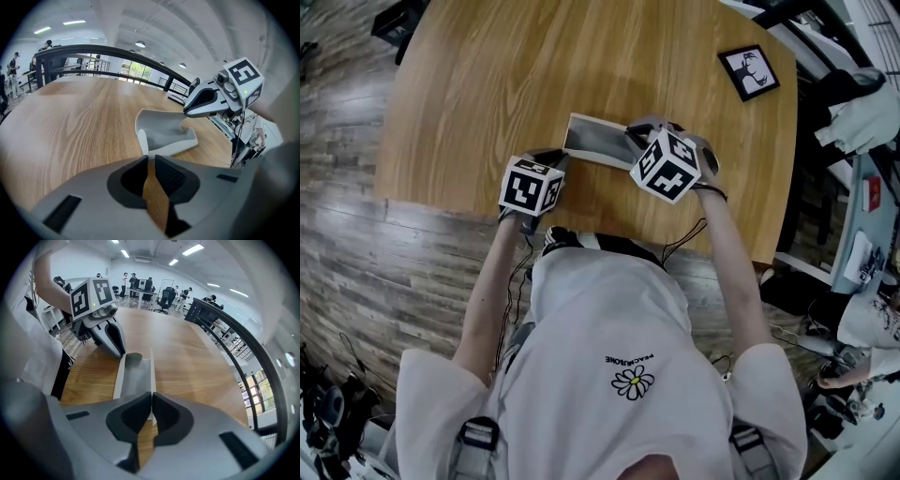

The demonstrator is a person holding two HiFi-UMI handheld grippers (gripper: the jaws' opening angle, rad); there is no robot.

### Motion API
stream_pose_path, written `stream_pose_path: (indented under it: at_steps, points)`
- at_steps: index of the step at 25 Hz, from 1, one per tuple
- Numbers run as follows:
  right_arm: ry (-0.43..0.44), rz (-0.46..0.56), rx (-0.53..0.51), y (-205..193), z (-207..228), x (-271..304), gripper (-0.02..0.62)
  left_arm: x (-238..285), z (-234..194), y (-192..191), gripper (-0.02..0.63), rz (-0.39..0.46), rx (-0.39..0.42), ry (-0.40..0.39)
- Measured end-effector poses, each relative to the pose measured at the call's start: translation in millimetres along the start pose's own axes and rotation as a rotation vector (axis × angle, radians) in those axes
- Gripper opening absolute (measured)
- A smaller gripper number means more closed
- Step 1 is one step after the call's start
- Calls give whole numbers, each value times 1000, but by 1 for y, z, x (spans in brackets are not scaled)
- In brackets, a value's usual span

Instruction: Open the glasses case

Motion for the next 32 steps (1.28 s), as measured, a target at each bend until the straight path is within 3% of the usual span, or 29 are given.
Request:
stream_pose_path:
  at_steps: [11,16,20,23,27,32]
  points:
    - [15,9,18,-2,-4,0,21,-1,2,-2,66,4,-5,17]
    - [2,119,157,3,13,-24,51,-16,5,14,92,67,0,63]
    - [-161,331,289,24,49,-77,78,-59,13,66,94,269,47,105]
    - [-329,568,395,43,78,-133,85,-107,35,131,84,507,129,127]
    - [-473,851,517,56,89,-203,95,-167,87,202,31,811,275,149]
    - [-694,1034,621,54,76,-257,92,-203,143,227,18,1095,412,256]
Point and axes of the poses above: the fingertips, and each gripper's own axes: x forward along the fingers, z to its right, y out of its top, the point moved 8 cm from there along -x, backward along the fingers, and after that the axes turned 7 degrees about -y, right-handed, at the moved point
